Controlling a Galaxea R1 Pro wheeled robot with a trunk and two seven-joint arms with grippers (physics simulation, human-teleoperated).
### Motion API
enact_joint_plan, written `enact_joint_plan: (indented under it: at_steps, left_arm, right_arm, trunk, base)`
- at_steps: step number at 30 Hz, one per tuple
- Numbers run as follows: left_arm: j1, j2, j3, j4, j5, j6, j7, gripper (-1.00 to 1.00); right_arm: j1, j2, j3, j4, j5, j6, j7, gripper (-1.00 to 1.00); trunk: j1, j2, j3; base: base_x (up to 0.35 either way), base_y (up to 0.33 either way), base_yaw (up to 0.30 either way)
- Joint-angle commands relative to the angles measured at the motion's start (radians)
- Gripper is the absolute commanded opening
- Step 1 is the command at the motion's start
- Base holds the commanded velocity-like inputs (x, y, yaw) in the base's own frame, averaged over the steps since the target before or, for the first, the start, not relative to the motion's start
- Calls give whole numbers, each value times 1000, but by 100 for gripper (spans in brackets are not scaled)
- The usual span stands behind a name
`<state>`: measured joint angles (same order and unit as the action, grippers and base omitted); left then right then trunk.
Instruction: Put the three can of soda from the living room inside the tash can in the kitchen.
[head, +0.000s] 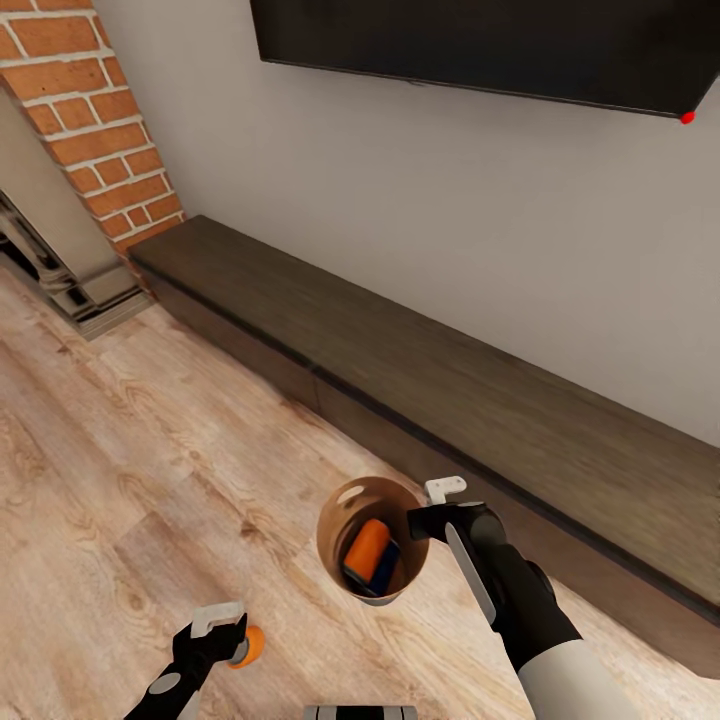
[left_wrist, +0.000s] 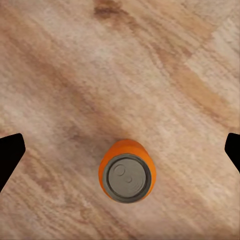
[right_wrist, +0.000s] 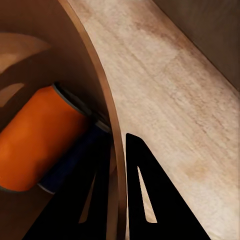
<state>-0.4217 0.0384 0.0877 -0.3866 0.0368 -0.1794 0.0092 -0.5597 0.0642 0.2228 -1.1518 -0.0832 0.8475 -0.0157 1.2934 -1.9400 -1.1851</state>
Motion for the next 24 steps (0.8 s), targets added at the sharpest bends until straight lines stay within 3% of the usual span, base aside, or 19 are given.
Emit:
enact_joint_plan:
  at_steps: [1,18,24]
  left_arm:
    - [0,0,0,0,0,0,0,100]
    - [0,0,0,0,0,0,0,100]
    - [0,0,0,0,0,0,0,100]
  right_arm:
    - [0,0,1,0,-19,-1,5,-100]
    - [0,0,1,-3,-20,-1,5,-100]
    - [0,0,1,-64,-20,2,6,-100]
  trunk:
    - [0,0,0]
    - [0,0,0]
    - [0,0,0]
  base:
    - [-8,0,0]
    - [-57,0,0]
    - [-4,0,0]
